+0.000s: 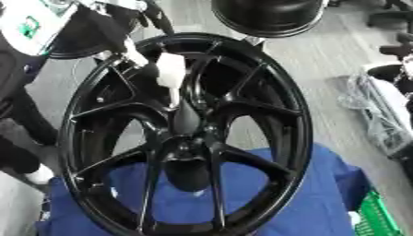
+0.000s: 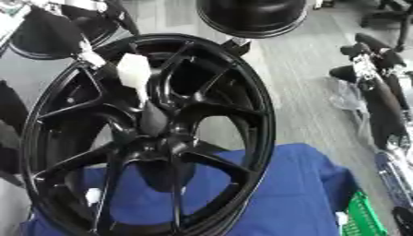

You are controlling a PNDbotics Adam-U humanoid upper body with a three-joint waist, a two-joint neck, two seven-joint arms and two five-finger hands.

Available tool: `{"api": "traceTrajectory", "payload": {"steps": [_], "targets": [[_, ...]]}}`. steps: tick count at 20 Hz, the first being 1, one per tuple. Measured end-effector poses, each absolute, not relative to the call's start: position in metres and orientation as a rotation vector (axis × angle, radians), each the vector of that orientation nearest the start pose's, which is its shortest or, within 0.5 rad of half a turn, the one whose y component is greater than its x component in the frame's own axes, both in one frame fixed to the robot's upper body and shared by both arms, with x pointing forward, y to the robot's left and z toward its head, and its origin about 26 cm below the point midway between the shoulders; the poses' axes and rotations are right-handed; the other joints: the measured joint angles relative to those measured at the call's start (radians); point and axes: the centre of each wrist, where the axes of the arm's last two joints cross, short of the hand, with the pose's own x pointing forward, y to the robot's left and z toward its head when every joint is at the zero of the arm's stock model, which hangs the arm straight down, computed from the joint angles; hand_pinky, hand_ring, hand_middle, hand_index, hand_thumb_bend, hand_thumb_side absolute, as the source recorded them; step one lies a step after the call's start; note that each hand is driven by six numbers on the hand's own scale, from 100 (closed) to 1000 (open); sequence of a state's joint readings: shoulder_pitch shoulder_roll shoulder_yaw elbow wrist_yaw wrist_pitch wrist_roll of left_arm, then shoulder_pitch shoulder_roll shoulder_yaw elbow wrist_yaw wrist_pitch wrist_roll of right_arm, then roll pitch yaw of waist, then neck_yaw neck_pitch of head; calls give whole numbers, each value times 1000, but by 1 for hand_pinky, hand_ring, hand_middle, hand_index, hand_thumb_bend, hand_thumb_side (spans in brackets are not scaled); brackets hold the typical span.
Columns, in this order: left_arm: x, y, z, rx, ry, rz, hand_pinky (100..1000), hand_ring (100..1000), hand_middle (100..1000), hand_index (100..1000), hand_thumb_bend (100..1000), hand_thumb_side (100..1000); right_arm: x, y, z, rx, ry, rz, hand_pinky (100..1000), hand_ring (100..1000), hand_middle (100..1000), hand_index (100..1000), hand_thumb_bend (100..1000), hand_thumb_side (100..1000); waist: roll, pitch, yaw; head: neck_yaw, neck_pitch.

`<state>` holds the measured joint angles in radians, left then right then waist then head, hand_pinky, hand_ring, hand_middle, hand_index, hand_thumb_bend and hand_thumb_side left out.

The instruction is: Pull the pin out of the wheel hub.

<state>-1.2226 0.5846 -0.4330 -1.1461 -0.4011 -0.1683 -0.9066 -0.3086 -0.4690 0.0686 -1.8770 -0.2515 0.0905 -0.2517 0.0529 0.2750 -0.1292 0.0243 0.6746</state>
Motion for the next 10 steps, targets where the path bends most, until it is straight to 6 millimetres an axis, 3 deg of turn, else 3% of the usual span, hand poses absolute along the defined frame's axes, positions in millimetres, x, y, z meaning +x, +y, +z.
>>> {"api": "traceTrajectory", "payload": {"steps": [10], "targets": [[456, 203, 341, 460, -1394, -1996, 902, 920, 849, 876, 621, 530, 318, -274, 185, -137, -2069, 139, 768, 622, 747, 884, 100, 624, 0, 0, -4, 1, -10]]}}
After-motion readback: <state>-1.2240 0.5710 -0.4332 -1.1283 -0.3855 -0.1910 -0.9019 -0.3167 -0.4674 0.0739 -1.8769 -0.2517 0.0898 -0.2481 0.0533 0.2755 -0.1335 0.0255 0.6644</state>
